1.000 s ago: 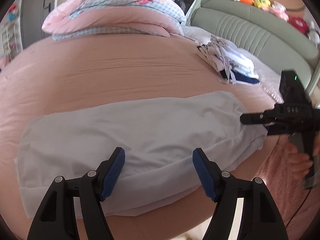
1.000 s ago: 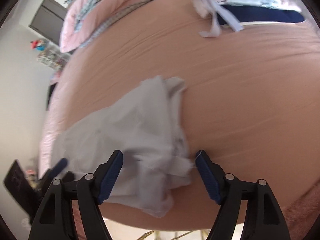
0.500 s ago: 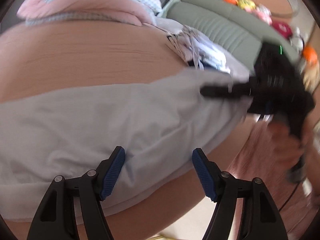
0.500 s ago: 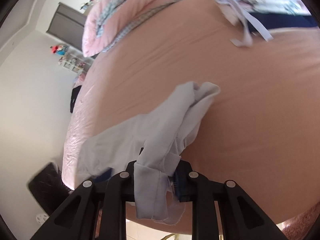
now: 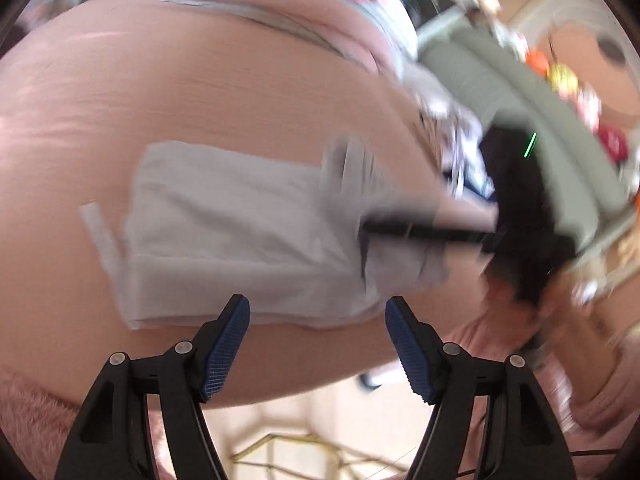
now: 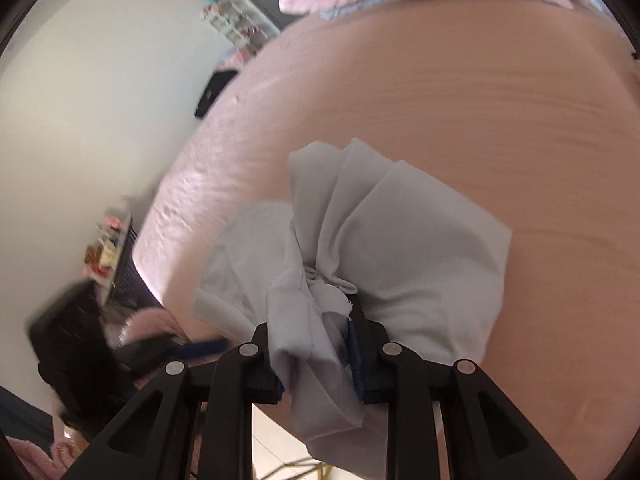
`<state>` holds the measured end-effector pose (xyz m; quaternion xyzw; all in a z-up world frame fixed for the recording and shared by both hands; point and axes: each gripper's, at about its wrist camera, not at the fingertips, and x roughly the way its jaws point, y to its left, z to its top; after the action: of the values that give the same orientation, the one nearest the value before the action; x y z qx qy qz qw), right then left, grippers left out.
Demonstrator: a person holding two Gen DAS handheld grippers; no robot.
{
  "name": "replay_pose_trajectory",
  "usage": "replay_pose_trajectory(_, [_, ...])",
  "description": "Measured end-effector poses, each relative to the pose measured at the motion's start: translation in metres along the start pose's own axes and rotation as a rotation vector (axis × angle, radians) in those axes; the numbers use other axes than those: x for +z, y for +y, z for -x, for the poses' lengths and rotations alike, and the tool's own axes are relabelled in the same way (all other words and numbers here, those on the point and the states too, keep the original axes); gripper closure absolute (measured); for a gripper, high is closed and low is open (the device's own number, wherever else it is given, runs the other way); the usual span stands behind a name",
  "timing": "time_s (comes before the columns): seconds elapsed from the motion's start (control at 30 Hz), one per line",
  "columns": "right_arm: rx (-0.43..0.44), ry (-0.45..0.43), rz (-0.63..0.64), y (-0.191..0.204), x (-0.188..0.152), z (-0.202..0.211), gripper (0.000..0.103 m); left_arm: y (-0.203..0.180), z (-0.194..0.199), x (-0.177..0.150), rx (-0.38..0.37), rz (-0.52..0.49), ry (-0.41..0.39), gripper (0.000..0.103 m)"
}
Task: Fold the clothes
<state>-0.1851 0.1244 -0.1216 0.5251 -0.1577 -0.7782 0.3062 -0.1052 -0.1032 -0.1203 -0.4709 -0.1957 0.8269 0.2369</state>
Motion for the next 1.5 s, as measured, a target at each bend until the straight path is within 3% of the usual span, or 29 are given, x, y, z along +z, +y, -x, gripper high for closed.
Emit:
replay_pose_trajectory(0.1, [0.026, 0.026, -0.011, 0.004, -0.006, -0.005, 0.072, 0.016, 0.006, 0.009, -0.154, 0.16, -0.084, 0.034])
replay_pose_trajectory(0.17, [0.043, 0.043, -0.019, 0.007, -0.009, -0.009, 0.041, 0.015, -0.007, 0.014, -0.233, 0.202, -0.083, 0.034])
replay_pose_trajectory(0.23, [0.06, 0.061, -0.026, 0.009, -0.013, -0.013, 0.037, 0.004, -0.029, 0.019, -0.275, 0.202, -0.062, 0.034])
replay_pose_trajectory(0.37, [0.11, 0.015, -0.077, 0.0, -0.027, 0.024, 0.037, -0.01, -0.067, 0.019, -0.206, 0.203, 0.069, 0.034])
replay_pose_trajectory(0.43, [0.102, -0.07, -0.125, -0.016, -0.033, 0.053, 0.037, -0.014, -0.071, 0.012, -0.181, 0.205, 0.08, 0.034])
replay_pose_trajectory(0.47, [0.081, -0.117, -0.154, -0.026, -0.036, 0.067, 0.037, -0.016, -0.072, 0.01, -0.212, 0.211, 0.082, 0.034])
replay_pose_trajectory(0.57, [-0.103, -0.181, -0.231, -0.06, -0.04, 0.084, 0.037, -0.024, -0.074, 0.007, -0.281, 0.203, 0.093, 0.034])
replay_pose_trajectory(0.63, [-0.242, -0.145, -0.25, -0.076, -0.042, 0.077, 0.037, -0.032, -0.081, 0.009, -0.276, 0.185, 0.087, 0.034])
replay_pose_trajectory(0.73, [-0.37, -0.088, -0.177, -0.078, -0.046, 0.059, 0.037, -0.034, -0.089, 0.011, -0.28, 0.211, 0.094, 0.034])
replay_pose_trajectory(0.83, [-0.431, -0.048, -0.096, -0.068, -0.053, 0.047, 0.037, -0.044, -0.103, 0.012, -0.226, 0.202, 0.132, 0.035])
replay_pose_trajectory(0.87, [-0.433, -0.056, -0.093, -0.068, -0.055, 0.049, 0.037, -0.049, -0.104, 0.011, -0.21, 0.171, 0.124, 0.035])
replay_pose_trajectory(0.9, [-0.432, -0.065, -0.093, -0.068, -0.056, 0.051, 0.037, -0.053, -0.102, 0.01, -0.194, 0.134, 0.116, 0.046])
replay_pose_trajectory(0.93, [-0.414, -0.069, -0.109, -0.072, -0.057, 0.055, 0.037, -0.055, -0.101, 0.009, -0.167, 0.104, 0.11, 0.079])
replay_pose_trajectory(0.97, [-0.392, -0.068, -0.133, -0.077, -0.058, 0.059, 0.037, -0.055, -0.1, 0.01, -0.137, 0.093, 0.111, 0.081])
replay_pose_trajectory(1.13, [-0.331, -0.091, -0.172, -0.082, -0.061, 0.072, 0.037, -0.048, -0.071, 0.022, -0.166, 0.082, 0.054, 0.088])
replay_pose_trajectory(1.3, [-0.349, -0.121, -0.069, -0.055, -0.044, 0.078, 0.037, -0.037, -0.026, 0.038, -0.155, 0.034, -0.002, 0.089])
replay_pose_trajectory(1.5, [-0.335, -0.106, 0.075, -0.02, -0.01, 0.059, 0.037, 0.01, -0.001, 0.046, -0.076, 0.083, 0.0, 0.089])
